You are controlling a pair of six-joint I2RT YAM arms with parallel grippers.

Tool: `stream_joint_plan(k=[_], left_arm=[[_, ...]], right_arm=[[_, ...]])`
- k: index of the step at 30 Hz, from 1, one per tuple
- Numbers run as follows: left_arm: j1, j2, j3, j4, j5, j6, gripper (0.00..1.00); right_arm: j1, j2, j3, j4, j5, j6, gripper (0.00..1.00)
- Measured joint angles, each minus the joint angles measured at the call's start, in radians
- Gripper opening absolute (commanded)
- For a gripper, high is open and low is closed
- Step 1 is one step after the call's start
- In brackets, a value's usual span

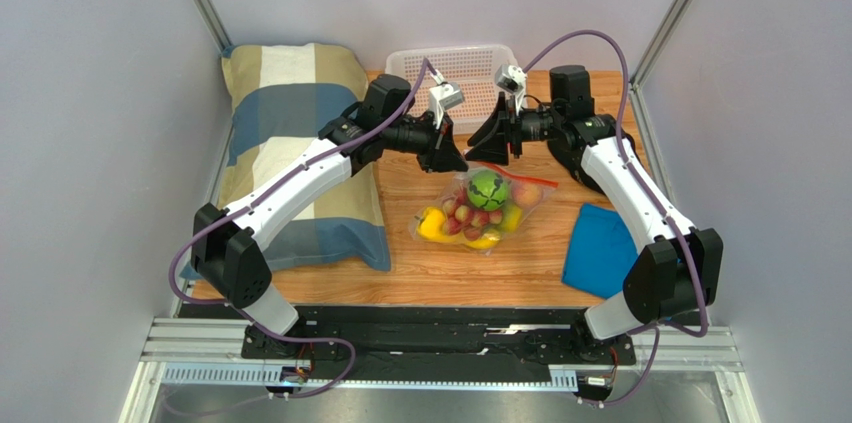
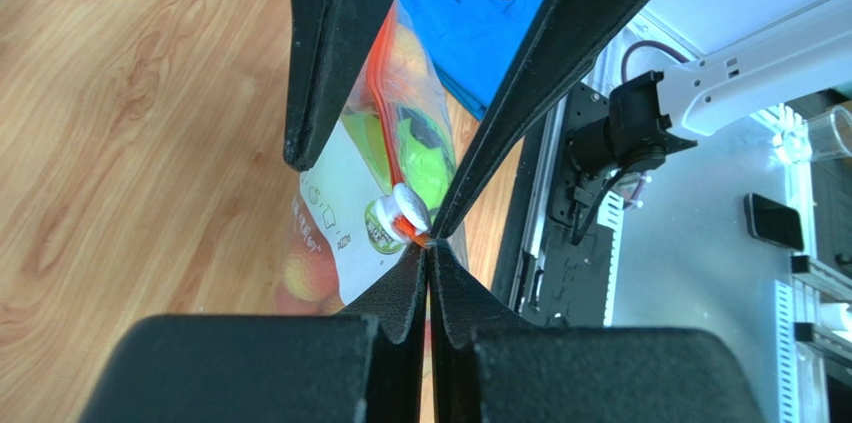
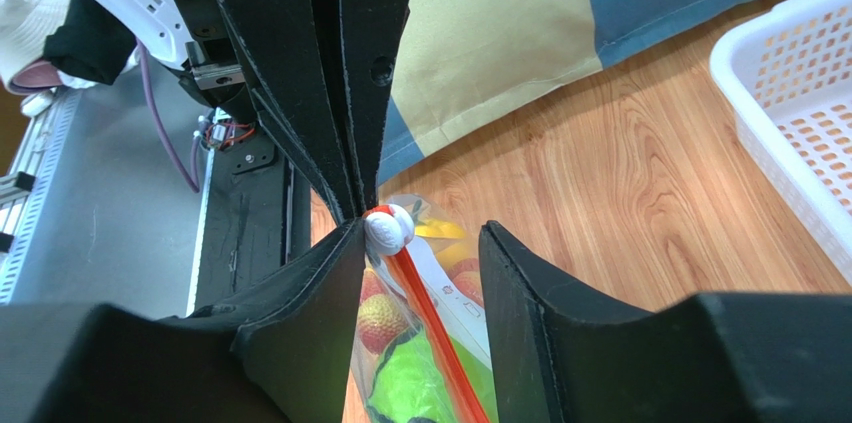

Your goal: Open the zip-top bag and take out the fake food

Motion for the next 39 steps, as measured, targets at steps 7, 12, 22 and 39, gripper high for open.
stream_joint_plan(k=[7, 12, 22, 39], left_arm=[[0.0, 0.0, 0.005, -0.016, -0.015, 0.023, 0.0], [-0.001, 0.0, 0.005, -0.022, -0.022, 0.029, 0.0], [-0.002, 0.0, 0.005, -0.037, -0.04, 0.029, 0.0], [-0.001, 0.007, 0.028, -0.107, 0.044, 0.1, 0.0]], right_arm=[[0.0, 0.018, 0.003, 0.007, -0.043, 0.001, 0.34], [0.0, 0.021, 0.003, 0.018, -0.073, 0.006, 0.01], [-0.003, 0.026, -0.008, 0.032, -0.07, 0.011, 0.54], [0.016, 0.056, -0.002, -0.034, -0.154, -0.029, 0.23]])
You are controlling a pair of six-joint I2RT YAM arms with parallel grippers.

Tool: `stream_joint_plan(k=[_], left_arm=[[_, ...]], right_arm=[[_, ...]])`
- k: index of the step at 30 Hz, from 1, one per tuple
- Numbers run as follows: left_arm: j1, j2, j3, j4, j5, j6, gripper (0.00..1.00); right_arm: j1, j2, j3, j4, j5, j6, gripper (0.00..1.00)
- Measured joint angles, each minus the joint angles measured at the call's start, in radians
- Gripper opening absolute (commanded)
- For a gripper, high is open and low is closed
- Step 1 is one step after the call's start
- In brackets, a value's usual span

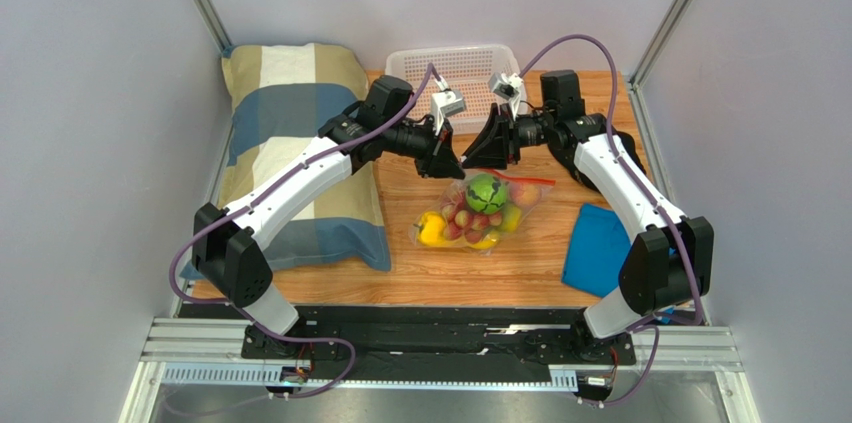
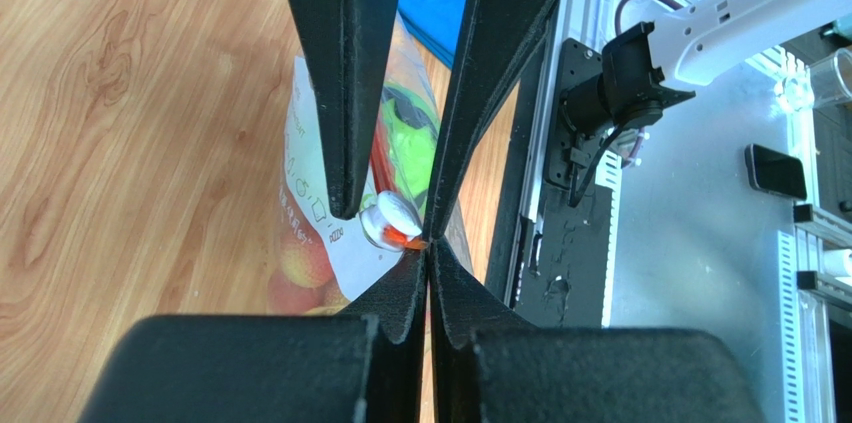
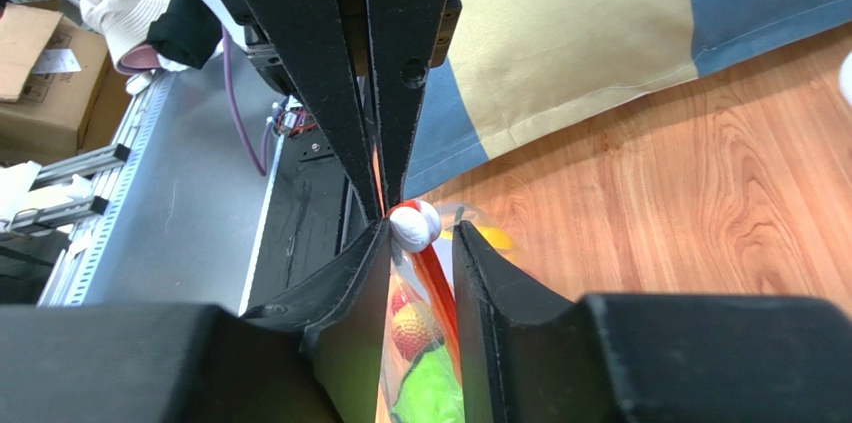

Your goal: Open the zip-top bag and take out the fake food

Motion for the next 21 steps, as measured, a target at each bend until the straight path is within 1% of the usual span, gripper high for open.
stream_joint_plan(k=[1, 2, 4, 10, 13, 17, 21], left_arm=[[0.0, 0.0, 0.0, -0.004, 0.001, 0.003, 0.0], [0.0, 0.0, 0.0, -0.007, 0.0, 0.007, 0.0], [0.0, 0.0, 0.0, -0.011, -0.005, 0.01, 0.0], [0.0, -0.002, -0.005, -0.011, -0.092, -0.006, 0.0], [-0.007, -0.01, -0.032, 0.013, -0.145, -0.02, 0.0], [-0.011, -0.032, -0.081, 0.058, -0.157, -0.033, 0.0], [-0.01, -0.047, -0.094, 0.08, -0.171, -0.042, 0.0]], right_arm=[[0.0, 0.001, 0.0, -0.005, -0.003, -0.004, 0.18], [0.001, 0.002, 0.0, -0.012, -0.006, -0.008, 0.08], [0.003, 0.002, 0.001, -0.019, -0.005, -0.018, 0.0], [-0.005, -0.015, -0.024, -0.03, 0.039, -0.061, 0.0], [-0.012, -0.061, -0.07, -0.028, 0.084, -0.088, 0.0], [-0.02, -0.128, -0.117, -0.027, 0.127, -0.102, 0.0], [-0.025, -0.143, -0.123, -0.021, 0.132, -0.101, 0.0]])
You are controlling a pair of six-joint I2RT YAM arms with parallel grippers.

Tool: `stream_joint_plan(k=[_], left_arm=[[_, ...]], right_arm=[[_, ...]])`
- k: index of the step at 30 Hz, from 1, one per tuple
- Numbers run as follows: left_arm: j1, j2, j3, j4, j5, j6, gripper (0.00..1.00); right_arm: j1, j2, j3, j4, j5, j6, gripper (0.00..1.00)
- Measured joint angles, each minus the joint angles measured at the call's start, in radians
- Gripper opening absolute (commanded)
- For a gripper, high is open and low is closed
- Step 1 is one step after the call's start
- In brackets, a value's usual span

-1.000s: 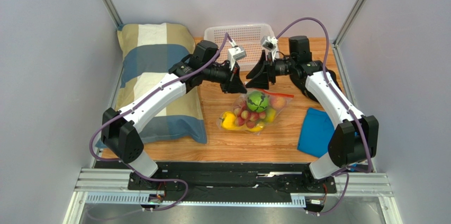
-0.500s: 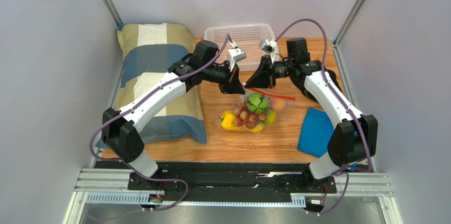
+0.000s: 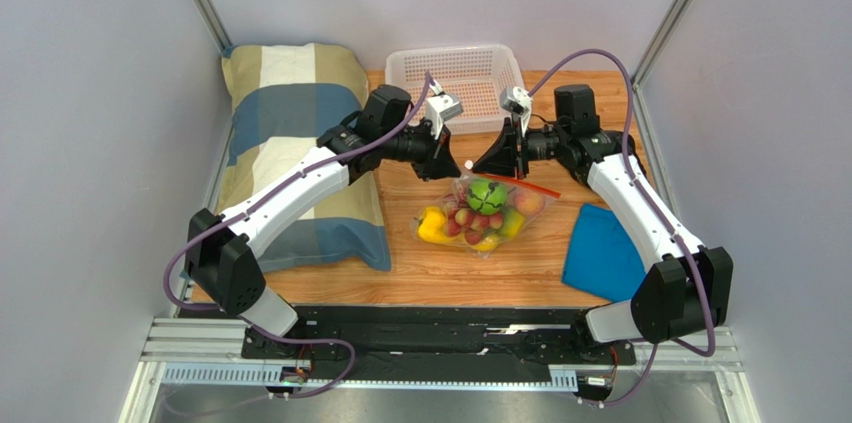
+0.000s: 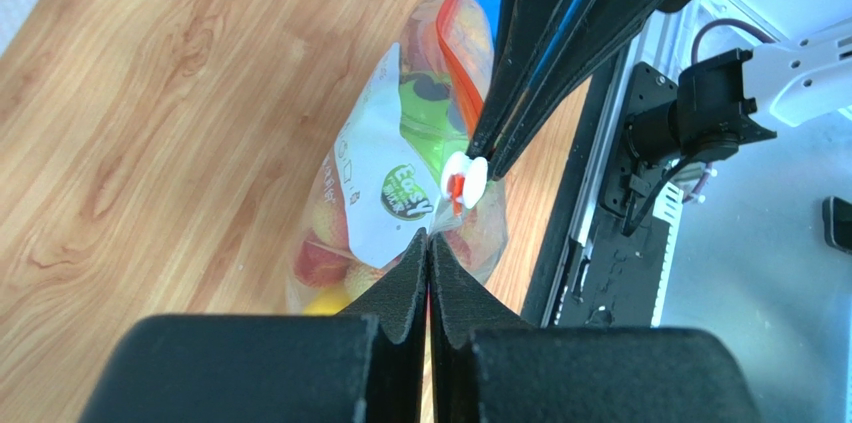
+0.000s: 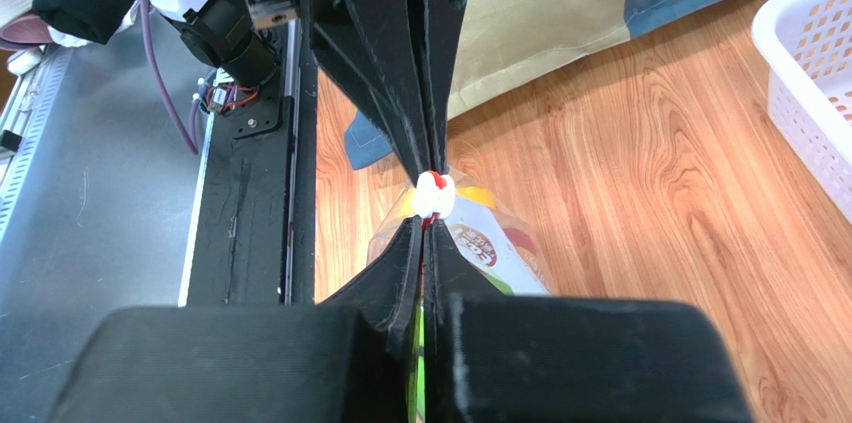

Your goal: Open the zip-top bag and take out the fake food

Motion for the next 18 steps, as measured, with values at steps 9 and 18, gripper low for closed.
stream_joint_plan(k=[9, 18], left_arm=[[0.005, 0.005, -0.002, 0.044, 0.15, -0.04, 0.44], [0.004, 0.014, -0.05, 0.154, 0.203, -0.082, 0.48]], right_arm=[[-0.003, -0.017, -0.04, 0.041, -0.005, 0.045, 0.0], [-0.005, -0.016, -0.037, 0.079, -0.014, 0.1, 0.0]])
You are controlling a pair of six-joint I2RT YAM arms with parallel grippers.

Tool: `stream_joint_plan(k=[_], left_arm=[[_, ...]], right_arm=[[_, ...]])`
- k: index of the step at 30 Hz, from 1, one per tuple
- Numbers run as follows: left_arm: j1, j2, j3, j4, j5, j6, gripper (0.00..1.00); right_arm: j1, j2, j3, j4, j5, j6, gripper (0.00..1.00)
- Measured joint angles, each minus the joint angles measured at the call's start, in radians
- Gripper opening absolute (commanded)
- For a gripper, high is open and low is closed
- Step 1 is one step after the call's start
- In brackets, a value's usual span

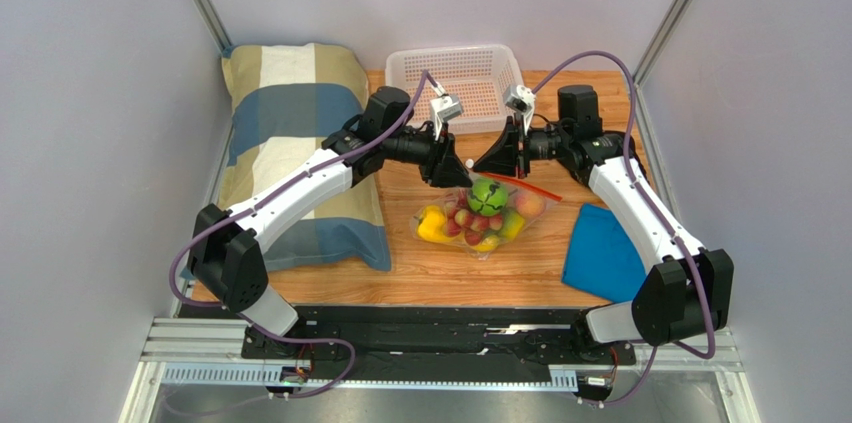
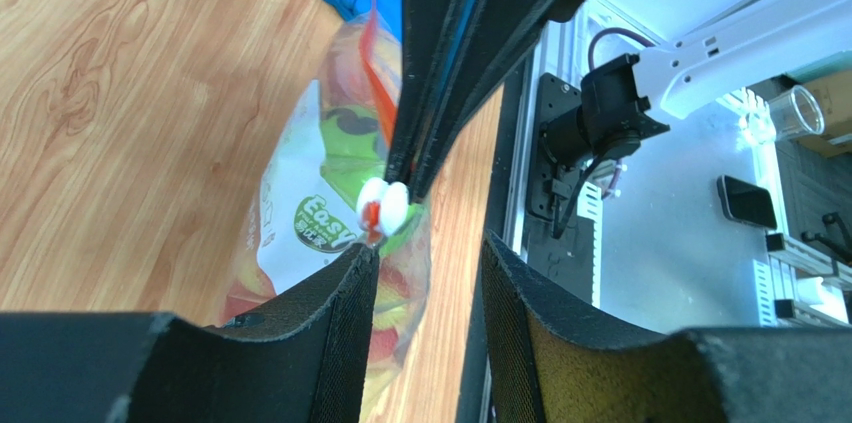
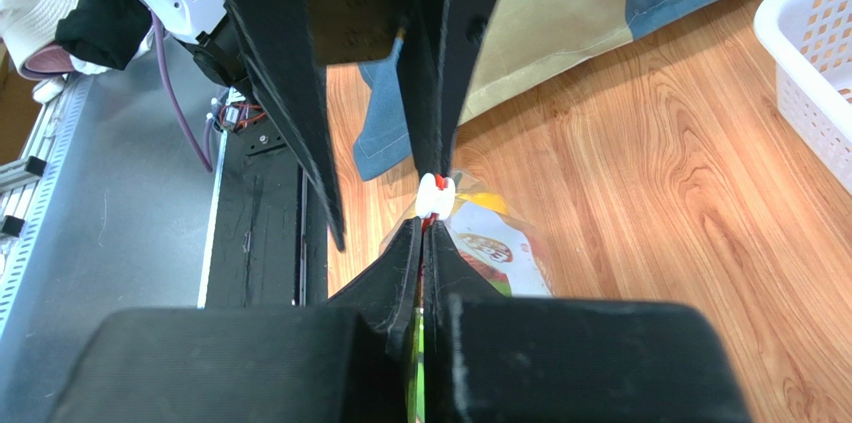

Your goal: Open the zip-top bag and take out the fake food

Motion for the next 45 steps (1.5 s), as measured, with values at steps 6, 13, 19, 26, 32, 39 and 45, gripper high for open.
stream_joint_plan(k=[6, 13, 19, 26, 32, 39, 45], left_arm=[[-0.001, 0.025, -0.036, 0.07, -0.034, -0.021, 0.48], [-0.001, -0.085, -0.063, 0.025, -0.134, 0.013, 0.82], [0.002, -0.193, -0.092, 0.016, -0.201, 0.04, 0.99], [0.02, -0.043, -0.095, 0.039, -0.156, 0.043, 0.99], [0.024, 0.053, -0.122, 0.167, -0.065, 0.001, 0.81], [0.014, 0.076, -0.186, 0.38, -0.005, -0.123, 0.0], [0.013, 0.03, -0.242, 0.397, -0.054, -0.132, 0.0]], right_arm=[[-0.002, 0.006, 0.006, 0.019, -0.002, 0.035, 0.0], [-0.002, 0.006, 0.013, 0.029, -0.014, 0.046, 0.0], [-0.002, 0.006, 0.014, 0.031, -0.031, 0.051, 0.0], [-0.002, 0.006, 0.02, 0.033, -0.043, 0.056, 0.0], [-0.001, 0.007, 0.021, 0.035, -0.05, 0.063, 0.0], [0.002, 0.024, 0.021, 0.037, -0.038, 0.073, 0.21], [0.003, 0.024, 0.021, 0.046, -0.006, 0.087, 0.37]])
